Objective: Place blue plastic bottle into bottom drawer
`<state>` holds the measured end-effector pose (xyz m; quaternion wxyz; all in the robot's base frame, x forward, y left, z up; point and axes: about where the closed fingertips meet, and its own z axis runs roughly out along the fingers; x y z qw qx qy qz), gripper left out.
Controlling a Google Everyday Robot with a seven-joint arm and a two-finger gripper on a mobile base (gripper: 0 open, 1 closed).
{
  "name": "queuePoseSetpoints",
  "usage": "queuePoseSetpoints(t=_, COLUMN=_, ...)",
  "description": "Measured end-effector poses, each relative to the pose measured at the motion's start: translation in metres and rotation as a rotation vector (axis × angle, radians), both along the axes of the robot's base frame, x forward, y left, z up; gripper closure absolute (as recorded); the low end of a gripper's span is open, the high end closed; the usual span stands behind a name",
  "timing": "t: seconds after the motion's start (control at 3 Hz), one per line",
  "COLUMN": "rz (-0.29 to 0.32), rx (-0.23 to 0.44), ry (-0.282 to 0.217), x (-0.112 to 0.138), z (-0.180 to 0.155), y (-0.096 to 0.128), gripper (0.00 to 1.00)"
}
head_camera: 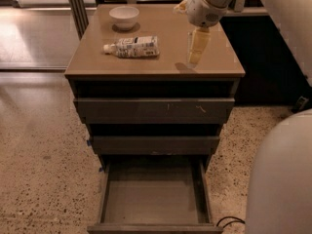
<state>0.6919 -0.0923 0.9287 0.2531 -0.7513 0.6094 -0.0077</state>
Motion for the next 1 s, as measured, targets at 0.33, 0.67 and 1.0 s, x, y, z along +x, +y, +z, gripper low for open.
queuePoseSetpoints(t=0.33, rz=0.008, rx=-0.047, ry=0.021, x=0.032, z=-0.01, y=0.034, gripper=0.0)
queuePoseSetpoints(t=0.67, rz=0.008, rx=-0.047, ry=0.021, x=0.032, z=-0.01, y=0.034, gripper=0.0)
queuePoseSetpoints(t=1.0, rz=0.023, rx=-0.035, ry=0.011, x=0.042, z=-0.017, y=0.042, gripper=0.0)
